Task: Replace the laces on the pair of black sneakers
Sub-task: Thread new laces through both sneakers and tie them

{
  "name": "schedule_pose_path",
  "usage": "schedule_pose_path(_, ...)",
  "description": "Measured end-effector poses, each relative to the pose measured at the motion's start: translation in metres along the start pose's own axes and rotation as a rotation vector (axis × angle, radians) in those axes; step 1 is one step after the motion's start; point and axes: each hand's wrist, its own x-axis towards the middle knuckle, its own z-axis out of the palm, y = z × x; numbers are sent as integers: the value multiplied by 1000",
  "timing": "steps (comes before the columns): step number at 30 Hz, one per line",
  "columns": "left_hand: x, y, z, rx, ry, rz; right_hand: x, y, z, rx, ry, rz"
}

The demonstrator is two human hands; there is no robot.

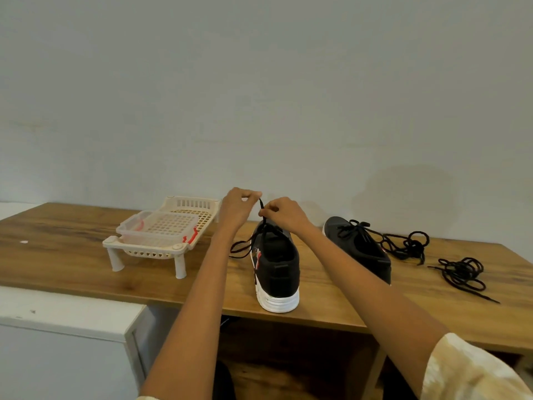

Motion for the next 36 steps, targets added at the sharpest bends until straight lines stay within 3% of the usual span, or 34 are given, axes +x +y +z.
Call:
schedule_pose_path(2, -6, 8, 6, -62, -89, 39, -7, -1, 0, 17, 14, -4)
schedule_pose_path(6, -13, 14, 11, -85, 16, 40, -17, 7, -1, 45, -32, 29)
schedule_pose_path(8, -14, 15, 7, -52, -7, 49, -23, 19, -4, 89, -88, 105)
schedule_pose_path(12, -28, 17, 15, 161, -349, 117, -35, 43, -14, 257, -42, 166)
schedule_pose_path(15, -37, 17, 24, 227, -455, 117, -36, 48, -22, 270, -9, 164)
schedule_pose_path(23, -41, 19, 36, 212, -218, 95, -34, 59, -22, 518, -65, 248)
schedule_pose_path(30, -41, 16, 45, 241, -215, 128, -33, 60, -20, 608, -76, 278)
schedule_pose_path(36, -46, 16, 52, 302, -95, 118, -37, 62, -18, 671, -128, 251)
